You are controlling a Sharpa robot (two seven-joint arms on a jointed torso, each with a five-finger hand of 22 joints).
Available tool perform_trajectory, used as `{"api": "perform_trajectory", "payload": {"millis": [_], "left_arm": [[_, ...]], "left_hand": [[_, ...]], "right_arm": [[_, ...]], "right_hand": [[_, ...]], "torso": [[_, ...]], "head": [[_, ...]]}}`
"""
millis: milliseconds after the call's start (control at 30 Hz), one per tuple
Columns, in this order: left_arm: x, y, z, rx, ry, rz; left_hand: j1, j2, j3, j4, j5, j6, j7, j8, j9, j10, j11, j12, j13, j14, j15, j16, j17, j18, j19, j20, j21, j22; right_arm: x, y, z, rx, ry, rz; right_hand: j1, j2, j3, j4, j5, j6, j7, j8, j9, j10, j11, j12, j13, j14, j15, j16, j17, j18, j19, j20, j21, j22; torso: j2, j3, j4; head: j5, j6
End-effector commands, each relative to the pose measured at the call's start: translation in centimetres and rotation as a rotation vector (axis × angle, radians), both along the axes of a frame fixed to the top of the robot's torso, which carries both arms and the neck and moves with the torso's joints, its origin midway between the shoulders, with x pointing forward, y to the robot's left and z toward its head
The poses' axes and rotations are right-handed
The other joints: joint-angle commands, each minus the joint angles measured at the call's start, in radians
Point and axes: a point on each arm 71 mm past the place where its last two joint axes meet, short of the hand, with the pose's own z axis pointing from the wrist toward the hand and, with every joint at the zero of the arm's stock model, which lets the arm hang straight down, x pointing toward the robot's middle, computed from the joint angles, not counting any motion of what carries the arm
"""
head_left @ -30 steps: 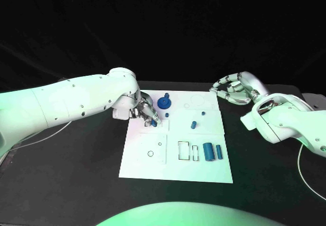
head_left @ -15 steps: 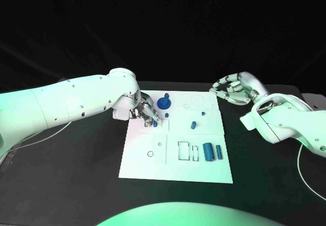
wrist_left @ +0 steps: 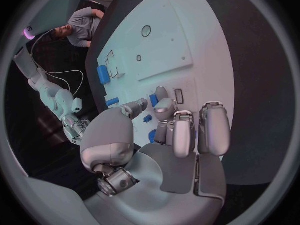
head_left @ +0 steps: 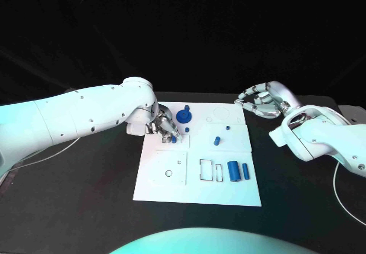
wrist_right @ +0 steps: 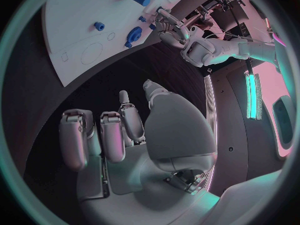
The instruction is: Assemble the parts on the task board
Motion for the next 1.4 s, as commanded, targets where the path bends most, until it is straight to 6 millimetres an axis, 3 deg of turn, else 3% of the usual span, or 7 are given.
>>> {"api": "perform_trajectory", "payload": {"millis": [33,433,533,600,700,1000,1400], "left_arm": [[-0.1,-0.1,0.1,-0.010,0.003,-0.004],[0.0,0.4,2.8,-0.064,-0.099,0.015],[0.2,1.1,4.0,-0.097,-0.149,0.048],[0.3,1.7,4.7,-0.120,-0.177,0.070],[0.7,2.6,6.1,-0.150,-0.222,0.105],[1.8,3.7,7.3,-0.153,-0.309,0.147],[3.1,4.3,5.7,-0.052,-0.302,0.139]], "left_hand": [[-0.003,0.001,-0.005,0.002,0.004,0.007,-0.002,-0.002,0.002,0.002,-0.001,0.004,-0.001,0.104,-0.007,0.003,0.262,-0.008,0.006,-0.004,0.004,0.000],[0.023,0.007,-0.010,-0.002,0.004,-0.008,0.002,-0.010,0.001,-0.020,0.002,-0.024,-0.039,0.097,-0.005,-0.008,0.240,-0.001,-0.008,-0.005,-0.016,-0.034],[0.059,0.004,-0.020,-0.005,0.004,-0.067,0.026,-0.046,-0.008,-0.094,0.022,-0.107,-0.145,0.091,0.011,-0.021,0.217,0.007,-0.028,0.003,-0.046,-0.080],[0.090,-0.002,-0.026,-0.006,0.004,-0.132,0.057,-0.111,-0.045,-0.133,0.048,-0.148,-0.200,0.088,0.031,-0.026,0.208,0.010,-0.036,0.018,-0.060,-0.100],[0.129,-0.007,-0.043,-0.002,0.004,-0.147,0.079,-0.165,-0.091,-0.178,0.069,-0.199,-0.268,0.084,0.051,-0.033,0.194,0.016,-0.046,0.037,-0.078,-0.126],[0.194,-0.018,-0.081,0.019,0.004,-0.186,0.108,-0.243,-0.164,-0.227,0.095,-0.244,-0.335,0.071,0.074,-0.053,0.160,0.025,-0.065,0.057,-0.110,-0.170],[0.203,-0.023,-0.097,0.033,0.003,-0.173,0.109,-0.245,-0.175,-0.228,0.096,-0.244,-0.341,0.073,0.075,-0.050,0.165,0.024,-0.062,0.060,-0.107,-0.164]], "right_arm": [[0.0,0.1,0.0,-0.003,0.000,0.011],[0.1,-0.1,-0.2,-0.003,0.004,0.005],[0.1,-0.2,-0.3,-0.003,0.005,0.001],[0.2,-0.2,-0.3,-0.004,0.006,-0.001],[0.2,-0.4,-0.4,-0.004,0.007,-0.004],[0.2,-0.4,-0.5,-0.005,0.009,-0.005],[0.1,-0.3,-0.7,-0.005,0.015,-0.001]], "right_hand": [[-0.008,-0.002,-0.007,0.001,-0.005,-0.007,0.001,0.005,-0.001,-0.005,0.001,-0.005,0.046,0.076,-0.005,-0.003,0.149,0.020,0.053,-0.003,-0.003,0.197],[-0.008,-0.002,-0.007,0.001,-0.005,-0.007,0.001,0.005,-0.001,-0.005,0.001,-0.005,0.046,0.076,-0.005,-0.003,0.149,0.020,0.053,-0.003,-0.003,0.197],[-0.011,-0.002,-0.009,0.001,-0.006,-0.008,0.001,0.006,-0.002,-0.005,0.001,-0.005,0.046,0.076,-0.005,-0.003,0.148,0.020,0.053,-0.003,-0.003,0.197],[-0.011,-0.002,-0.009,0.001,-0.006,-0.008,0.001,0.006,-0.002,-0.005,0.001,-0.005,0.046,0.076,-0.005,-0.003,0.148,0.020,0.053,-0.003,-0.003,0.197],[-0.011,-0.002,-0.009,0.001,-0.006,-0.008,0.001,0.006,-0.002,-0.005,0.001,-0.005,0.046,0.076,-0.005,-0.003,0.148,0.020,0.053,-0.003,-0.003,0.197],[-0.011,-0.001,-0.010,0.001,-0.005,-0.008,0.001,0.006,-0.002,-0.004,0.001,-0.004,0.046,0.076,-0.005,-0.004,0.148,0.019,0.054,-0.003,-0.003,0.198],[-0.011,0.000,-0.009,0.000,-0.004,-0.008,0.001,0.007,-0.002,-0.004,0.001,-0.004,0.047,0.076,-0.005,-0.004,0.148,0.019,0.054,-0.003,-0.002,0.198]], "torso": [[0.000,0.0003,0.0008],[-0.001,-0.0013,0.0004],[-0.002,-0.0009,-0.0005],[-0.002,0.0002,0.0003],[-0.001,-0.0001,0.0025],[0.000,-0.0018,0.0024],[0.001,-0.0011,0.0004]], "head": [[0.000,0.000],[-0.009,0.022],[-0.012,0.029],[-0.013,0.032],[-0.014,0.035],[-0.006,0.043],[0.001,0.049]]}}
